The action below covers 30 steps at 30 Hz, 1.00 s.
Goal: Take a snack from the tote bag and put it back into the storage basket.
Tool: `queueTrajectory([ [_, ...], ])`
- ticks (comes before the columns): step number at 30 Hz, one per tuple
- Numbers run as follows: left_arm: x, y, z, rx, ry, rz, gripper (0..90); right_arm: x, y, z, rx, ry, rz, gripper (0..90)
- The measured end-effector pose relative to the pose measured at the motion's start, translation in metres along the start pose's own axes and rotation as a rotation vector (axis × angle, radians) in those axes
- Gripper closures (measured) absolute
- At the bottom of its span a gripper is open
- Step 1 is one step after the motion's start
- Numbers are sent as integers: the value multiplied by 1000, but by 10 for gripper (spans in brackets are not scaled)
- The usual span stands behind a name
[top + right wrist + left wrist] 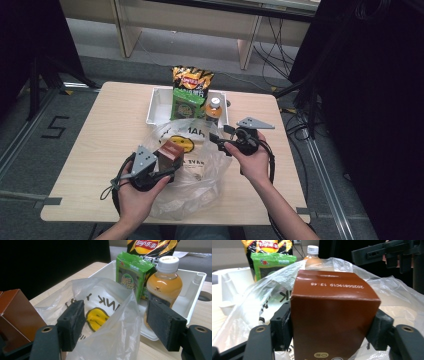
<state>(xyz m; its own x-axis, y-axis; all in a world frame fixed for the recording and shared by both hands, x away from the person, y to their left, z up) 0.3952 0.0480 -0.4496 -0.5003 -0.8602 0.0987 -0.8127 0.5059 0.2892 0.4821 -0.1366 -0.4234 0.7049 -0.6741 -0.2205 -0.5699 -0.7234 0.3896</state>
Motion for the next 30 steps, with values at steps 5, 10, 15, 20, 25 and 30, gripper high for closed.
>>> queueTrajectory([
  [5,-2,-2,0,1,-4,0,302,0,1,0,-5,-3,-3,319],
  [10,-2,-4,2,-2,-2,3,320,4,0,0,8,38,18,318],
  [15,-3,-4,0,6,-23,4,359,1,-1,1,6,16,1,318],
  [20,-6,-3,-3,14,-12,7,366,-1,1,1,-1,-2,-4,318],
  [25,-7,1,-10,32,-9,5,366,-4,-1,4,-9,4,-16,323],
  [30,-8,4,-19,55,-10,6,366,-5,-4,6,-11,26,-20,326],
])
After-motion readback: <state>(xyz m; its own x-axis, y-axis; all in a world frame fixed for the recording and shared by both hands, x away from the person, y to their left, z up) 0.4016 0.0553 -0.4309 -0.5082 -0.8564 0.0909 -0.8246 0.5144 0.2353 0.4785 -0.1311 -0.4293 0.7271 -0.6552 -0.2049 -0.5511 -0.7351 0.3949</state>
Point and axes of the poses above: each handheld gripper's, and its own axes: y roughly backward along the jaws, z roughly out of its underside, x roughly to its right, the point moved 8 cm from there along -y, roughly forward along the jaws, and after that the axes turned 4 degrees about -z, right-handed, at the moved point
